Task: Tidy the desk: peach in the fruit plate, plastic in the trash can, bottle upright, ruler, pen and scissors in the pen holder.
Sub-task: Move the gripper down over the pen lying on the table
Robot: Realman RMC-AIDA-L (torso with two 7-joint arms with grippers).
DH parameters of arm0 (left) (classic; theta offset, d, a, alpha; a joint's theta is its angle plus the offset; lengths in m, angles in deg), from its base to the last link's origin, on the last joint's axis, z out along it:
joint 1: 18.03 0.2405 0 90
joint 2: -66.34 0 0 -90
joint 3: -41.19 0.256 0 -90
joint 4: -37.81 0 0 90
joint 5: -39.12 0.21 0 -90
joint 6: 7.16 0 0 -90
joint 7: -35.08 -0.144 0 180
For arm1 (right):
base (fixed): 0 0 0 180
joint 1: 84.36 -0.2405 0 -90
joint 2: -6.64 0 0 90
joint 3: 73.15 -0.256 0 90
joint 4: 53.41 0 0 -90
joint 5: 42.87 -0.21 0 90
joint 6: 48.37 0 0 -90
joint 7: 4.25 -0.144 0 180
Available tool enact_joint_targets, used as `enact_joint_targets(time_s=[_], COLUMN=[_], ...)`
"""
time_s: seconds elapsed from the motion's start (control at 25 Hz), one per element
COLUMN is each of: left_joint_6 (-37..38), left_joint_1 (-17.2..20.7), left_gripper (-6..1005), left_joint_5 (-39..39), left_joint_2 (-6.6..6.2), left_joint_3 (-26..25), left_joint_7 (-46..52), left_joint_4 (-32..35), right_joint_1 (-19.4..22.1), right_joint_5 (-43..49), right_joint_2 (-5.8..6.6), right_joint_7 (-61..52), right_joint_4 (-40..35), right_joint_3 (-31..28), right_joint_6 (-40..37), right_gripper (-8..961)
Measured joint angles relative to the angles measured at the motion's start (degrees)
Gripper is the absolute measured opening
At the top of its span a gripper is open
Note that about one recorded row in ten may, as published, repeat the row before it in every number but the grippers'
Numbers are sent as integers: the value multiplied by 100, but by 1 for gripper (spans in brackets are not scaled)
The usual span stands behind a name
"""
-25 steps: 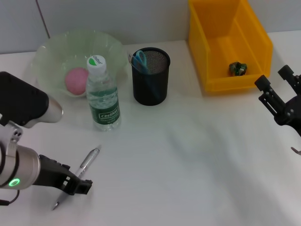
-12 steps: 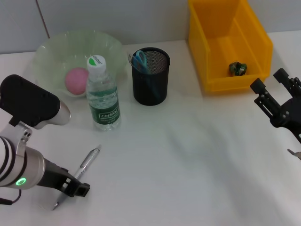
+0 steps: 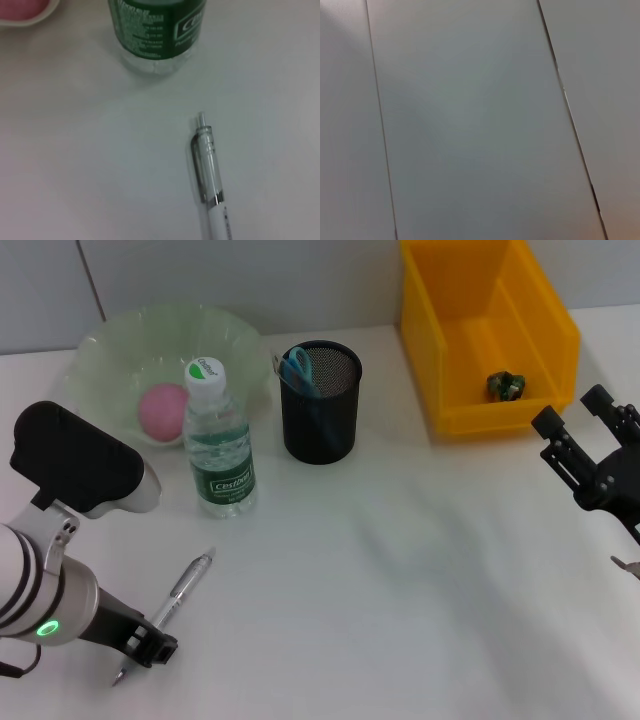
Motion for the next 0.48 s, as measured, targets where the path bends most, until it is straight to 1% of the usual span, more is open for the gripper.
enact_joint_targets(time_s=[0.28, 0.48], left_joint_6=[93, 119], left_joint_1=[-82, -107], left_gripper=[464, 455], left_joint_5=[15, 15], left_joint_2=[9, 9], left_joint_3=[17, 19], left_joint_7=[6, 14], left_joint_4=[-21, -66], right_joint_1=[6, 9], right_joint_5=[0, 0], right_joint_2=[0, 0], right_joint_7=[0, 0], right_joint_4=[0, 0], right_joint_3=[-1, -1], right_joint_6=[0, -2], right_gripper=[729, 729])
